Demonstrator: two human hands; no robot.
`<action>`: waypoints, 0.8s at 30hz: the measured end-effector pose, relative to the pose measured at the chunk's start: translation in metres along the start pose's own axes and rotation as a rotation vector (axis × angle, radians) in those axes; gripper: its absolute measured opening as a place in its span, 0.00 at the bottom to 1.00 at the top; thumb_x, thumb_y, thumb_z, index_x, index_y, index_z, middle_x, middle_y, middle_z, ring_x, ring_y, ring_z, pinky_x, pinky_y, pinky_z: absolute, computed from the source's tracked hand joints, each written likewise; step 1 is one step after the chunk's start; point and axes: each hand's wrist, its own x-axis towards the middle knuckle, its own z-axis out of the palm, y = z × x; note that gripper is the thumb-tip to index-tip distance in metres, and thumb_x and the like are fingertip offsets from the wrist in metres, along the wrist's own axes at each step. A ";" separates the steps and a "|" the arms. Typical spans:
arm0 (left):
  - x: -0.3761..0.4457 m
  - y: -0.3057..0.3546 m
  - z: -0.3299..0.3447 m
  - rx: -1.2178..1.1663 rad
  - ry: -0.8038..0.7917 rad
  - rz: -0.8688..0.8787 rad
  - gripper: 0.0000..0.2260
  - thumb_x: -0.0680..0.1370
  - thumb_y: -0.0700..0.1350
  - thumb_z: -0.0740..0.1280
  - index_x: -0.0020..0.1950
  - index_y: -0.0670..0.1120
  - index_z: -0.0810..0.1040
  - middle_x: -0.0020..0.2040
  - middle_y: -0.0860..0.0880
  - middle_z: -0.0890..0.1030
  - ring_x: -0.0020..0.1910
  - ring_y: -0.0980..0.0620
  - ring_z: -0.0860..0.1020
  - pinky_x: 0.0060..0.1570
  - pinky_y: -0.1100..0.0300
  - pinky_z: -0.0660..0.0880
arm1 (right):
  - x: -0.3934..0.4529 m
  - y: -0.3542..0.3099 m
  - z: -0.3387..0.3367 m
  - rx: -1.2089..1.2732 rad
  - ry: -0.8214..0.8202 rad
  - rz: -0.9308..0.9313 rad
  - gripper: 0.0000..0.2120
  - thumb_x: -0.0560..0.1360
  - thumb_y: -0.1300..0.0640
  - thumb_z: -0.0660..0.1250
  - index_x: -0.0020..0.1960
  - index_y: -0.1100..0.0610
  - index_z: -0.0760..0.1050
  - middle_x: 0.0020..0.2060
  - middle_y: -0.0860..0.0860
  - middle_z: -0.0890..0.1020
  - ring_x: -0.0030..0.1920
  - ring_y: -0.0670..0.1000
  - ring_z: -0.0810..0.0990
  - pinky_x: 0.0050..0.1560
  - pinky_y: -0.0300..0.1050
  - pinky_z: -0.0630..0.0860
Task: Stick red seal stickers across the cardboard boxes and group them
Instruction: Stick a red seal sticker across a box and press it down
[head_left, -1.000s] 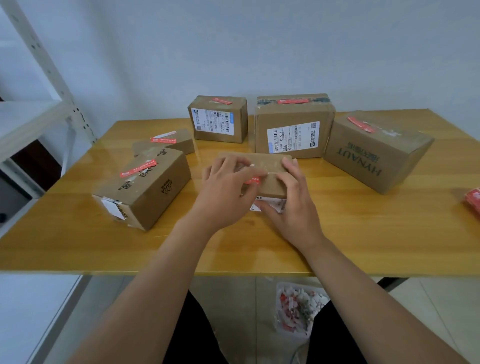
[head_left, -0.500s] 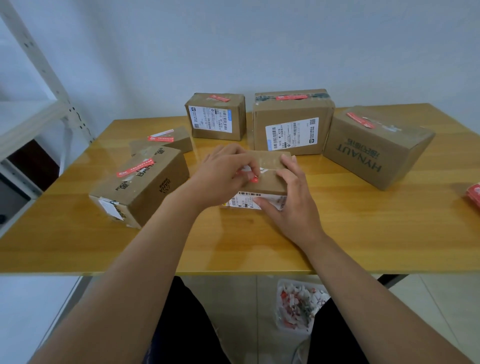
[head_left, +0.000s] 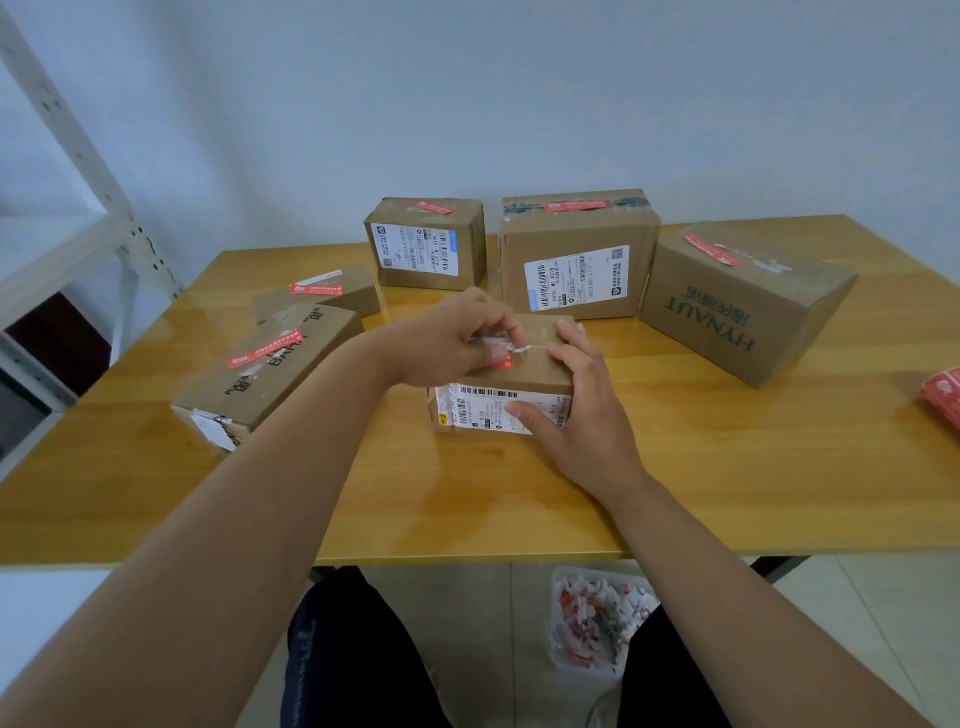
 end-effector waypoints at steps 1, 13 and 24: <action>0.000 0.000 -0.001 0.015 -0.019 0.004 0.07 0.81 0.45 0.64 0.57 0.53 0.77 0.52 0.57 0.68 0.54 0.54 0.70 0.54 0.61 0.68 | 0.000 0.000 0.000 0.003 -0.004 0.004 0.31 0.73 0.46 0.72 0.69 0.56 0.64 0.76 0.53 0.63 0.78 0.52 0.56 0.73 0.35 0.57; 0.007 0.001 -0.007 -0.061 -0.077 -0.024 0.07 0.82 0.44 0.63 0.49 0.43 0.78 0.39 0.51 0.76 0.31 0.64 0.71 0.33 0.71 0.69 | 0.000 0.004 0.001 0.057 -0.023 0.016 0.31 0.73 0.47 0.72 0.69 0.60 0.65 0.75 0.53 0.64 0.78 0.53 0.58 0.74 0.38 0.59; 0.003 -0.013 0.000 -0.167 -0.012 -0.016 0.06 0.82 0.44 0.63 0.46 0.52 0.75 0.43 0.50 0.76 0.40 0.57 0.72 0.42 0.62 0.69 | 0.000 0.003 0.000 0.068 -0.019 0.027 0.31 0.73 0.45 0.71 0.69 0.56 0.63 0.74 0.52 0.64 0.77 0.52 0.58 0.73 0.46 0.63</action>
